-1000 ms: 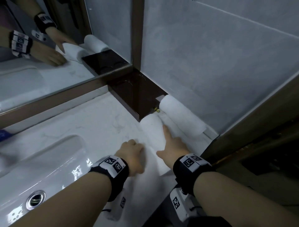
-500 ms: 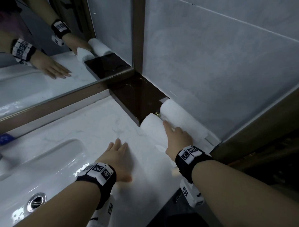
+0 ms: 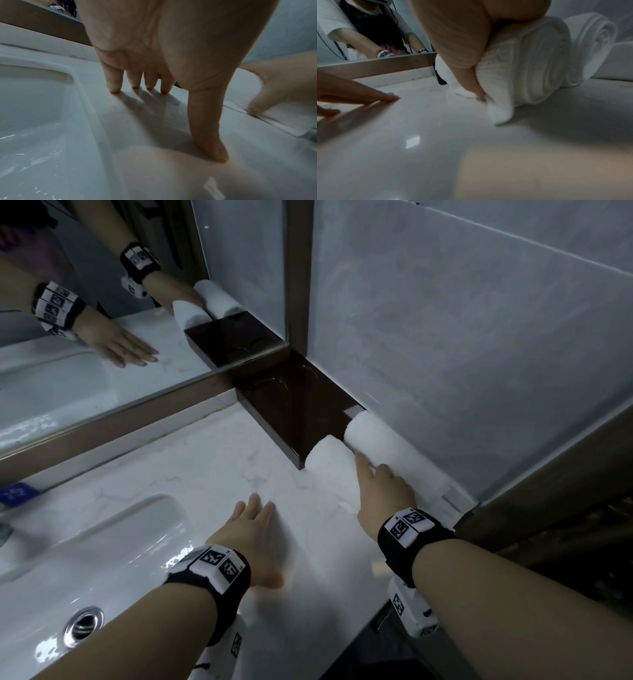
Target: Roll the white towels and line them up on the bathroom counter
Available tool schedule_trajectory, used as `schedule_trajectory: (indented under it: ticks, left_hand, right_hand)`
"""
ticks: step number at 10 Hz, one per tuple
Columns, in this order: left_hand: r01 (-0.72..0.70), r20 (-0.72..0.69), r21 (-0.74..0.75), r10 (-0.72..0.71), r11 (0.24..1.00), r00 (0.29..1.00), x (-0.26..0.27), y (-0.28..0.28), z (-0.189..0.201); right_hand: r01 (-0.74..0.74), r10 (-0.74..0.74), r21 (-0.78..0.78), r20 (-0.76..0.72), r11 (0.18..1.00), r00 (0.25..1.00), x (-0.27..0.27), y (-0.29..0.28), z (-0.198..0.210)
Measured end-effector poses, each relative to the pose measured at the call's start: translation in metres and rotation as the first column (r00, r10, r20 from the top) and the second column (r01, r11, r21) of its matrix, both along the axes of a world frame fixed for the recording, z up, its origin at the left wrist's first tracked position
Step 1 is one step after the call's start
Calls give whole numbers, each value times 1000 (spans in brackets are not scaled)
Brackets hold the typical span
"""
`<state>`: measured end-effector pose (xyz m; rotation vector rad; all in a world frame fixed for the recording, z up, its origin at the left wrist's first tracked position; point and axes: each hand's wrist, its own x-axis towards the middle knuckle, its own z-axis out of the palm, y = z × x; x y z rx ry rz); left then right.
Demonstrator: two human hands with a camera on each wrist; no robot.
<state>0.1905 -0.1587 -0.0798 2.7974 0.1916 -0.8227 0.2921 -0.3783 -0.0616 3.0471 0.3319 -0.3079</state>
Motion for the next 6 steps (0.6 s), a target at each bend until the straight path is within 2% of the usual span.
schedule_trajectory:
  ticks: [2, 4, 5, 6]
  left_hand:
    - [-19, 3, 6, 19, 1000, 1000, 1, 1, -4]
    - [-25, 47, -18, 26, 1000, 999, 1, 5, -8]
    - [-30, 28, -18, 31, 999, 999, 0, 5, -8]
    - [-51, 76, -11, 52, 999, 996, 0, 4, -11]
  right_hand:
    - [23, -17, 105, -55, 994, 998, -1, 3, 0]
    - [-26, 24, 162, 12, 986, 1000, -10, 4, 2]
    - [8, -34, 351, 66, 936, 997, -17, -6, 21]
    - [179, -170, 723, -87, 668, 982, -23, -25, 56]
